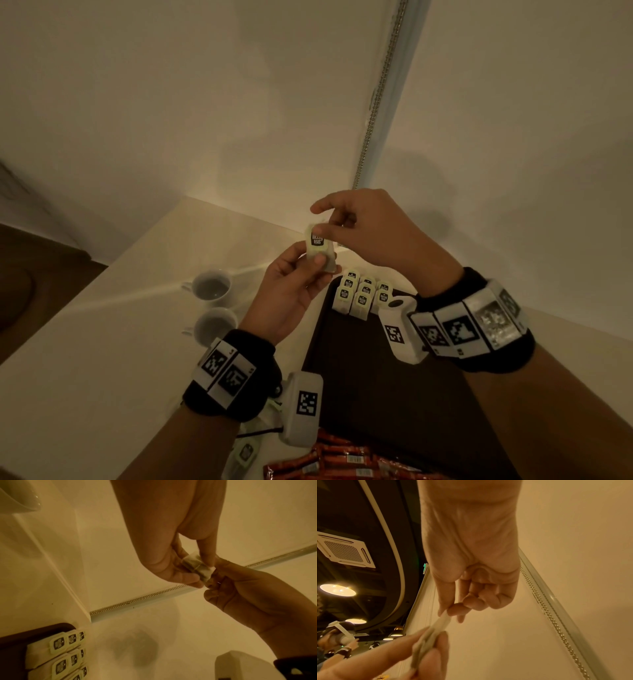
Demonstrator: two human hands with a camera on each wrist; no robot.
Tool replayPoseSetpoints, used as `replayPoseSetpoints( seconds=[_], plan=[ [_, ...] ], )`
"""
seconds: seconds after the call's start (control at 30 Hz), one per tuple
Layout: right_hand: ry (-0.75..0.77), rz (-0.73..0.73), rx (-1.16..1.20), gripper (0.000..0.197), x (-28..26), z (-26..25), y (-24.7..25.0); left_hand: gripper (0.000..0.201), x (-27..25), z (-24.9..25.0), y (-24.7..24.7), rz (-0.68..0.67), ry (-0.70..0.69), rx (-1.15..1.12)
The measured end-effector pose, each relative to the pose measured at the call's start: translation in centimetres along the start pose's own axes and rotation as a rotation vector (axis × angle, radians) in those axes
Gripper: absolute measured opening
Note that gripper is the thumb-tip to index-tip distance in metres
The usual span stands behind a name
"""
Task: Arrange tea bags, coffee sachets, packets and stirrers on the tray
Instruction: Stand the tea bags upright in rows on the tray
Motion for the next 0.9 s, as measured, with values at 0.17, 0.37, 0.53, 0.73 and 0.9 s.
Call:
replayPoseSetpoints(
  seconds=[0.17, 0.37, 0.53, 0.73, 0.9],
  plan=[
    [0.012, 0.018, 0.049, 0.008, -0.8, 0.4, 0.0, 0.031, 0.0, -0.1, 0.1, 0.014, -0.03, 0.039],
    [-0.041, 0.089, 0.149, 0.008, -1.5, 1.3, 0.0, 0.022, 0.0, -0.8, -0.5, 0.017, -0.04, 0.113],
    [-0.056, 0.137, 0.138, 0.007, -1.7, 1.7, 0.3, 0.023, 0.2, -1.7, -0.7, 0.031, 0.006, -0.002],
    [-0.074, 0.146, 0.128, 0.005, -2.0, 2.4, 0.5, 0.015, 0.4, -2.3, -0.2, 0.072, 0.059, -0.054],
    [-0.076, 0.152, 0.158, 0.002, -2.4, 3.1, 0.5, 0.016, 0.5, -2.2, -0.1, 0.087, 0.039, -0.022]
  ],
)
Point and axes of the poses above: each hand's wrist, its own x-axis towards the middle knuckle, its own y-axis out of the back of the hand, z = x × y, the point moved 5 cm from there along x, towards the middle knuckle, and after that the axes turned 1 degree about -z, right-handed, at the moved point
